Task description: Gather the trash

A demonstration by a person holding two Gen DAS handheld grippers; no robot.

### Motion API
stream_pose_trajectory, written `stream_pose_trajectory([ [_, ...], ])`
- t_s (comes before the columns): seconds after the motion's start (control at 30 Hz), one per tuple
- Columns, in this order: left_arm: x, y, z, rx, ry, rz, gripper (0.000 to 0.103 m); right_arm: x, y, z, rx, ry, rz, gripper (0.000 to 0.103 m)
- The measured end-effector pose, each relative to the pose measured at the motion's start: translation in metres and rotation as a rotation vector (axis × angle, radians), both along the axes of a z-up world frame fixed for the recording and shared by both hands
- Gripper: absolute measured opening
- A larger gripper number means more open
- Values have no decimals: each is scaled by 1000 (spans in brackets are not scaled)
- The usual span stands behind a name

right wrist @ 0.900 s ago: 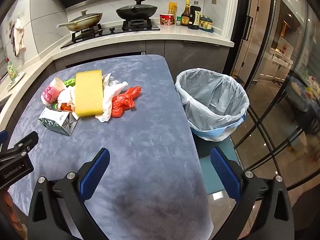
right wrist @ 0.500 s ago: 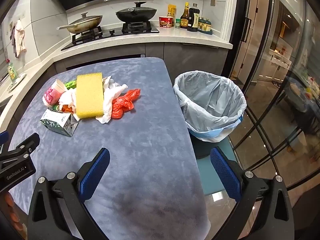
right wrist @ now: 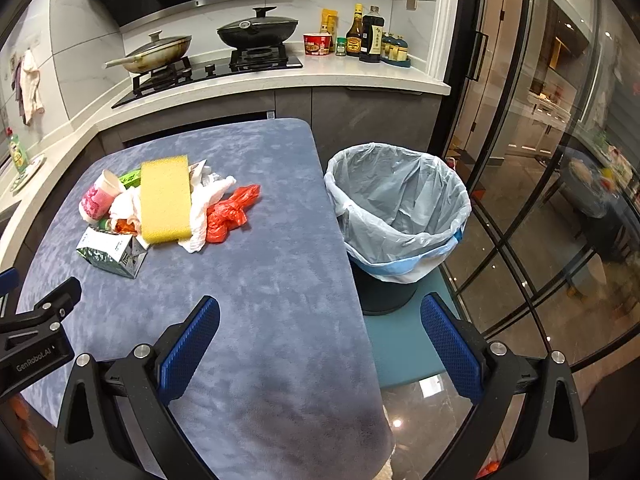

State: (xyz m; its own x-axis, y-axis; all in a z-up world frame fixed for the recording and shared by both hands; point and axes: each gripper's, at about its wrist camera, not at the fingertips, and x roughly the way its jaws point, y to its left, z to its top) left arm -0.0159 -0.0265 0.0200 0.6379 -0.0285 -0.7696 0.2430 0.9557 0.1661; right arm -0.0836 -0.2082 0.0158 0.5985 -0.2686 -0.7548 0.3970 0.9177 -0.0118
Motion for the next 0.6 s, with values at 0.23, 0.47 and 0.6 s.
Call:
stream_pose_trajectory([
  [0.23, 1, -7, 4, 11, 10, -8, 96, 1, -3, 1, 3, 1, -1, 96],
  [0.47, -2, -14, 8, 14, 5, -22, 96, 1, -5, 3, 6, -4, 3, 96],
  [0.6, -4, -19, 10, 15, 4, -27, 96, 0, -6, 3, 8, -5, 2, 96],
])
